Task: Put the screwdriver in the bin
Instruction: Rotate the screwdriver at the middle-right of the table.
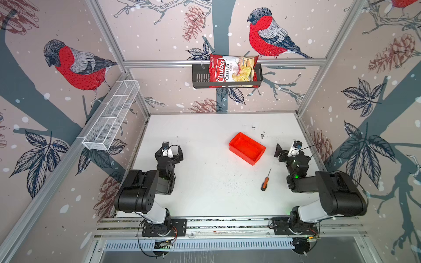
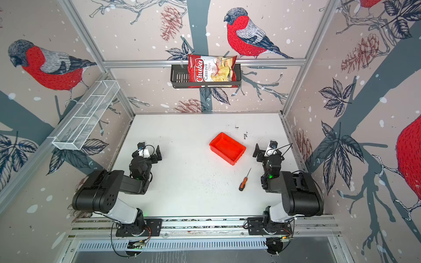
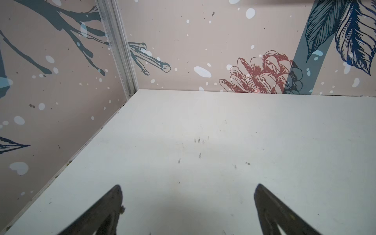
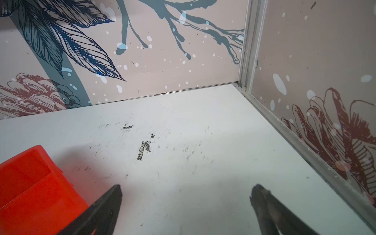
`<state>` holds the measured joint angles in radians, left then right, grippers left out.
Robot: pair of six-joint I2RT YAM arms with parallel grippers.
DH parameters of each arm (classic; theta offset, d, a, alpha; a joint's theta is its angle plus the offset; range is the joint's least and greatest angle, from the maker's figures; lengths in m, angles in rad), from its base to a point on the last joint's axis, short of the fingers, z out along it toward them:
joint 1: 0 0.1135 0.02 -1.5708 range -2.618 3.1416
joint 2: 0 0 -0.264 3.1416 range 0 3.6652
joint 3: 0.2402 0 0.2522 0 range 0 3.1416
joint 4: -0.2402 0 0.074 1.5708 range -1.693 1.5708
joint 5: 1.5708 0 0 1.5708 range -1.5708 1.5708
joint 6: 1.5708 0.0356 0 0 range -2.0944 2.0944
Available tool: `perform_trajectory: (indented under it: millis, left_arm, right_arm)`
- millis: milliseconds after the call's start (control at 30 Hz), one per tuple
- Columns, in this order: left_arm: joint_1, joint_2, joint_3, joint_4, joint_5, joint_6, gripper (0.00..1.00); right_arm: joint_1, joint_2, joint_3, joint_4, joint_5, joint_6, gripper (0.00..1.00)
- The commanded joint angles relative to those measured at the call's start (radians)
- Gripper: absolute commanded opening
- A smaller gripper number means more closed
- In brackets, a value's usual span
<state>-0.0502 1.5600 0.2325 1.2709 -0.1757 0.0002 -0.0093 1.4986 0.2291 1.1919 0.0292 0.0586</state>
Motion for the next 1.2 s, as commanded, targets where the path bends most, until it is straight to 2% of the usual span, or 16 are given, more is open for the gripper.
perform_trajectory:
  millis: [0,733,1033,1167]
  left_arm:
    - [0.001,-0.001,0.000,0.039,0.006,0.007,0.99]
    - [0.001,-0.007,-0.002,0.039,0.025,0.017,0.99]
    - [-0.068,-0.230,0.043,-0.219,0.069,0.104,0.99]
    - [-0.098,-0.340,0.089,-0.382,0.223,0.142,0.99]
  right_arm:
    - [0.000,-0.004,0.003,0.007,0.008,0.007,0.99]
    - [0.003,-0.003,0.003,0.004,0.031,0.012,0.99]
    - [0.059,-0.141,0.081,-0.239,0.188,0.018,0.99]
    - [0.080,-0.240,0.117,-0.402,0.253,0.105,0.99]
